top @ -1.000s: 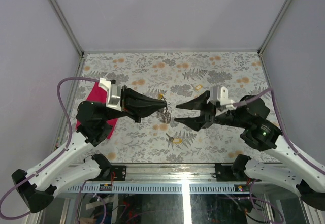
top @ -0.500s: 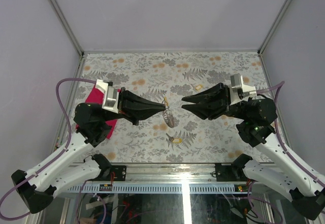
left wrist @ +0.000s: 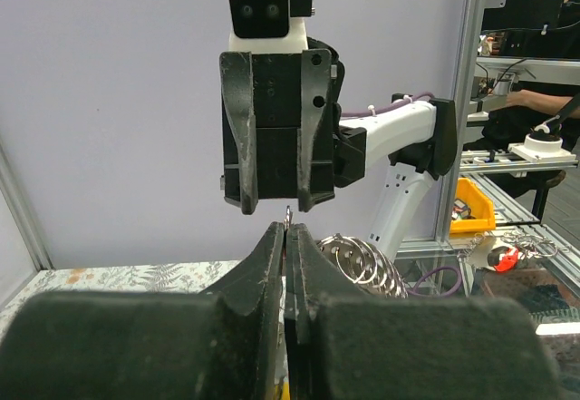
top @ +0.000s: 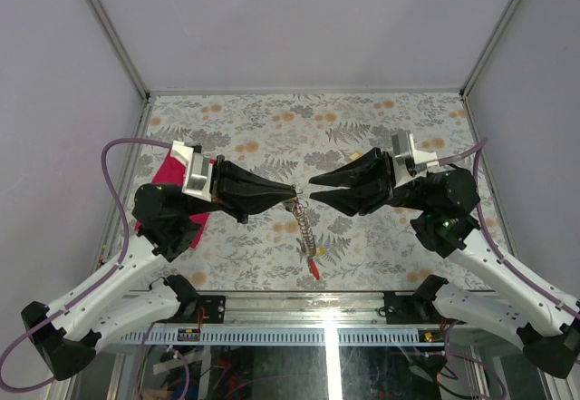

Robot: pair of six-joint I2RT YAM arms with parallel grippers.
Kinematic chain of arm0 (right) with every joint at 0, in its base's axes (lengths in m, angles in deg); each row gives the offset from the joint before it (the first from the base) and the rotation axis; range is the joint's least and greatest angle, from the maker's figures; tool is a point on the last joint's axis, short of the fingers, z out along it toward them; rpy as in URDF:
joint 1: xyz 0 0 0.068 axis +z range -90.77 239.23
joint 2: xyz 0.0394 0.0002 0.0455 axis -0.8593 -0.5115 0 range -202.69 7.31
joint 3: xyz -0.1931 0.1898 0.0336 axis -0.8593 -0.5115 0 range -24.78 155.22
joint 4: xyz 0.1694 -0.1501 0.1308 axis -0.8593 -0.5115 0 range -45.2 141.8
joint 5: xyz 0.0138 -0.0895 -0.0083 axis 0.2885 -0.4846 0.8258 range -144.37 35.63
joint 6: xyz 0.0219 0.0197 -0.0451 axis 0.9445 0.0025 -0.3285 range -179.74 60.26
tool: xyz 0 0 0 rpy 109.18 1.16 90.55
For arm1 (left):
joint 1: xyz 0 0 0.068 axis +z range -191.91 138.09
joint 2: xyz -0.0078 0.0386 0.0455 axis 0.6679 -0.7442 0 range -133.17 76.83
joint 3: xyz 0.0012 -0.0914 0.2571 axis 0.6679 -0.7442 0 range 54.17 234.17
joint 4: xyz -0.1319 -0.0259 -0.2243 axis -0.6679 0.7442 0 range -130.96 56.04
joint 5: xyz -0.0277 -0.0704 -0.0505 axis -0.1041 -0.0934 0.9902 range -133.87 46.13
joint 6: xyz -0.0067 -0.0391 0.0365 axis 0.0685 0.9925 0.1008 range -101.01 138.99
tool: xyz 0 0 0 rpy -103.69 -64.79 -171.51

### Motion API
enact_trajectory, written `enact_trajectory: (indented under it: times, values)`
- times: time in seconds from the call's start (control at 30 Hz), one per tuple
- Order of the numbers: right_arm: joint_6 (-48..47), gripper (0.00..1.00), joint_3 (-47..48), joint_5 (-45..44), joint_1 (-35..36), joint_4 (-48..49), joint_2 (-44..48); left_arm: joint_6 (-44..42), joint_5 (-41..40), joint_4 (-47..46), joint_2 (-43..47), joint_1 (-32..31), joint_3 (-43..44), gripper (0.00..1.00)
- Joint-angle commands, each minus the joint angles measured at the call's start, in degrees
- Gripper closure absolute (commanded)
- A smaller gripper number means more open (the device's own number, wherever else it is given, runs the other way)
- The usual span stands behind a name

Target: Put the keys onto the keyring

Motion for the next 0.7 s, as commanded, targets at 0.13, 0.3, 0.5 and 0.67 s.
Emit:
enact_trajectory:
  times: [0.13, 0.3, 0.5, 0.67]
  values:
    - [-5.42, 0.65, 3.92, -2.49, 4.47, -0.75, -0.97, 0.23, 0.0, -4.58, 0.32, 0.35, -0.29, 1.0]
    - [-6.02, 0.67, 4.17, -3.16, 5.39, -0.29, -1.68, 0.34, 0.28, -4.64, 0.24, 0.36, -0.24, 1.0]
    - [-6.46, 0.7, 4.7, -3.25, 5.94, -0.37, -2.57, 0.43, 0.51, -4.64, 0.21, 0.35, -0.07, 1.0]
    - [-6.92, 0.73, 4.91, -3.34, 6.38, -0.63, -3.25, 0.54, 0.61, -4.67, 0.26, 0.36, -0.07, 1.0]
